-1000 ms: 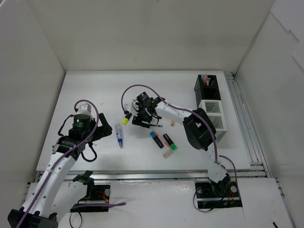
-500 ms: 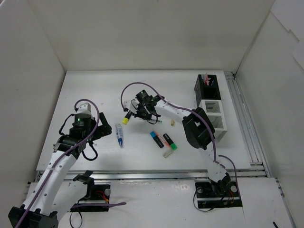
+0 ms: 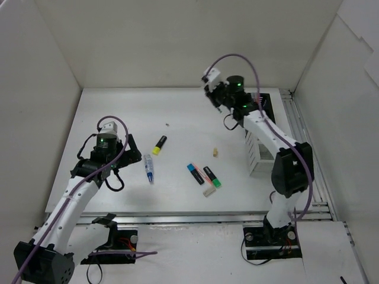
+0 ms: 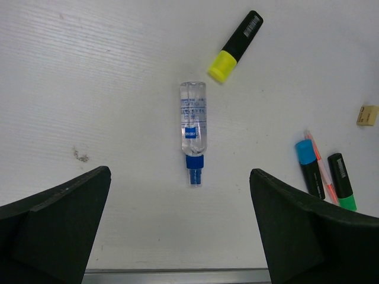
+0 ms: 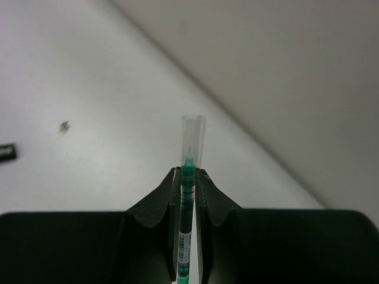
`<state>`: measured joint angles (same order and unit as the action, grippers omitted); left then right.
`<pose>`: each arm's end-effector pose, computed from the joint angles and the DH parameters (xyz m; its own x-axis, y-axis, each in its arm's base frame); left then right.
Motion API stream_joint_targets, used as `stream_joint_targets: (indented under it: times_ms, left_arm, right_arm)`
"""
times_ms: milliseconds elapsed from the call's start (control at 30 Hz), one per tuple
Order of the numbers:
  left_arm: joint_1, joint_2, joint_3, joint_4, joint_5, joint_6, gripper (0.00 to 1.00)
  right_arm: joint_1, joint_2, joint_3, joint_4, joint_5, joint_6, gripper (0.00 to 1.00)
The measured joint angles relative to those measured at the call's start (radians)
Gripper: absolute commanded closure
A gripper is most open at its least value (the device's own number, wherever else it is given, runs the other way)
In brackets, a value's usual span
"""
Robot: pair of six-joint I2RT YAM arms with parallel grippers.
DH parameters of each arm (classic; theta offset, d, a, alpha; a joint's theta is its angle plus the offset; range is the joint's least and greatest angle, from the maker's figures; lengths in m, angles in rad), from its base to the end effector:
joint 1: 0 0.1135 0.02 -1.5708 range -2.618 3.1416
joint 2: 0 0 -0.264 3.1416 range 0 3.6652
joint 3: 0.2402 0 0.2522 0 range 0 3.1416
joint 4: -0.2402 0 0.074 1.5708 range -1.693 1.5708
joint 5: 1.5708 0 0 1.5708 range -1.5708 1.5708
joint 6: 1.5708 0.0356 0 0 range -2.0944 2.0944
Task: Sort the stationery into containers
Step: Place the pen in the storage box.
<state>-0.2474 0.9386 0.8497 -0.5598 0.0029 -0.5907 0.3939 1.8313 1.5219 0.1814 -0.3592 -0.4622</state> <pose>0.1945 -0.0492 0.2983 -0.6241 -0.4168 -0.6609 -0.1210 0.8872 -0.4453 0.4071 0.1827 0.3375 0.1983 -0.3697 -0.9078 -0.6623 0.6322 -0.4021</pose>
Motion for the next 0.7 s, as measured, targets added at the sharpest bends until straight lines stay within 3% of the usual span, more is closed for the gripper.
stream_joint_targets:
  times_ms: [200, 400, 700]
  left_arm:
    - [0.007, 0.095, 0.055, 0.037, 0.035, 0.019, 0.00]
    - [0.010, 0.196, 0.097, 0.051, 0.063, 0.037, 0.01]
    - [0.018, 0.257, 0.124, 0.065, 0.079, 0.042, 0.01]
  right_arm:
    - [-0.225, -0.051, 0.016, 0.243, -0.018, 0.130, 1.00]
    - [-0.389, 0.039, 0.043, 0.385, -0.047, 0.230, 1.00]
    - [-0.512, 0.196, 0.040, 0.467, -0.092, 0.344, 1.00]
